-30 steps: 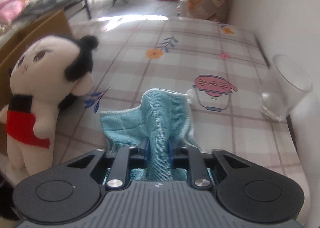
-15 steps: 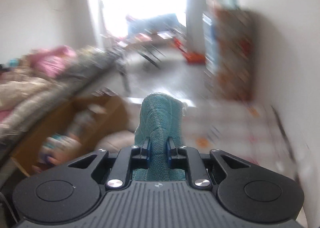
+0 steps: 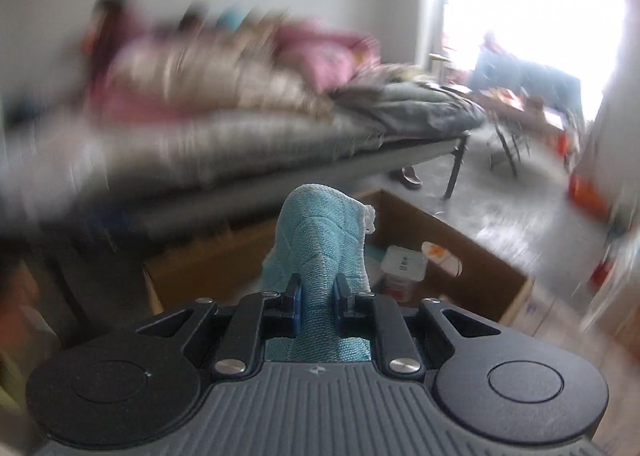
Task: Organize soft objects
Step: 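Pinch the blue towel with the right tool and lift it toward the box, then lower the blue towel into the box with the right tool and open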
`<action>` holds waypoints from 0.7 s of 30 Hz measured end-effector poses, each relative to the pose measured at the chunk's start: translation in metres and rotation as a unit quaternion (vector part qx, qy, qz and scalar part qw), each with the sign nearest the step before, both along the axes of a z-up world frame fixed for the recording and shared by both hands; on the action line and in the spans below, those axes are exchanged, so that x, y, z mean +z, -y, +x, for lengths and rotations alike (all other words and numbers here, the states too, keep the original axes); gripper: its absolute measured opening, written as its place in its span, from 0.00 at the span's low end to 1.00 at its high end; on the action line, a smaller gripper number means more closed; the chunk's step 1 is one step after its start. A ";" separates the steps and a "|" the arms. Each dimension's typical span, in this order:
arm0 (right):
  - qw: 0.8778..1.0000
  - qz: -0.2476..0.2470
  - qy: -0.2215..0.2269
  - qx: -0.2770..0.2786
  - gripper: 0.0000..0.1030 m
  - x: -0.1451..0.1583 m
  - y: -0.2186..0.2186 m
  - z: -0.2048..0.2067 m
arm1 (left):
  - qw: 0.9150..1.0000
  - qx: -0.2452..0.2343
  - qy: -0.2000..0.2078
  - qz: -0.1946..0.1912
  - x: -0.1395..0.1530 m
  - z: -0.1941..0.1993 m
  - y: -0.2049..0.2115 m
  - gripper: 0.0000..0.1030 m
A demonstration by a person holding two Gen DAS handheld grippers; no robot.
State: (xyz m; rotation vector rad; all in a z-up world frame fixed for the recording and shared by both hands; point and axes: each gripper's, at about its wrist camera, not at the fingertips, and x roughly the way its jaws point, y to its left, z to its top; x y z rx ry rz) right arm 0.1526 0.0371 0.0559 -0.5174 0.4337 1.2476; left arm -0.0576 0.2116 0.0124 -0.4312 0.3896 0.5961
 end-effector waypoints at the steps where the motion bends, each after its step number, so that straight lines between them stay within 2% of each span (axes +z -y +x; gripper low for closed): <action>1: 0.999 -0.035 0.032 0.023 0.15 -0.010 -0.014 -0.009 | 1.000 0.002 0.000 -0.002 -0.001 -0.001 -0.003 0.51; 3: 0.990 -0.100 0.075 0.064 0.15 -0.032 -0.034 -0.028 | 1.000 0.005 0.001 -0.006 -0.003 -0.003 -0.006 0.51; 5: 0.976 -0.160 0.104 0.104 0.15 -0.055 -0.047 -0.043 | 1.000 0.008 0.001 -0.010 -0.005 -0.004 -0.009 0.51; 8: 0.957 -0.225 0.109 0.144 0.15 -0.080 -0.063 -0.048 | 1.000 0.009 0.003 -0.016 -0.008 -0.005 -0.013 0.51; 14: 0.932 -0.307 0.042 0.187 0.15 -0.098 -0.074 -0.042 | 1.000 0.011 0.007 -0.021 -0.010 -0.008 -0.016 0.51; 18: 0.909 -0.365 -0.012 0.199 0.15 -0.108 -0.078 -0.033 | 1.000 0.009 0.007 -0.022 -0.010 -0.007 -0.016 0.51; 21: 0.901 -0.391 -0.039 0.185 0.17 -0.117 -0.081 -0.029 | 1.000 0.006 0.007 -0.025 -0.011 -0.005 -0.016 0.51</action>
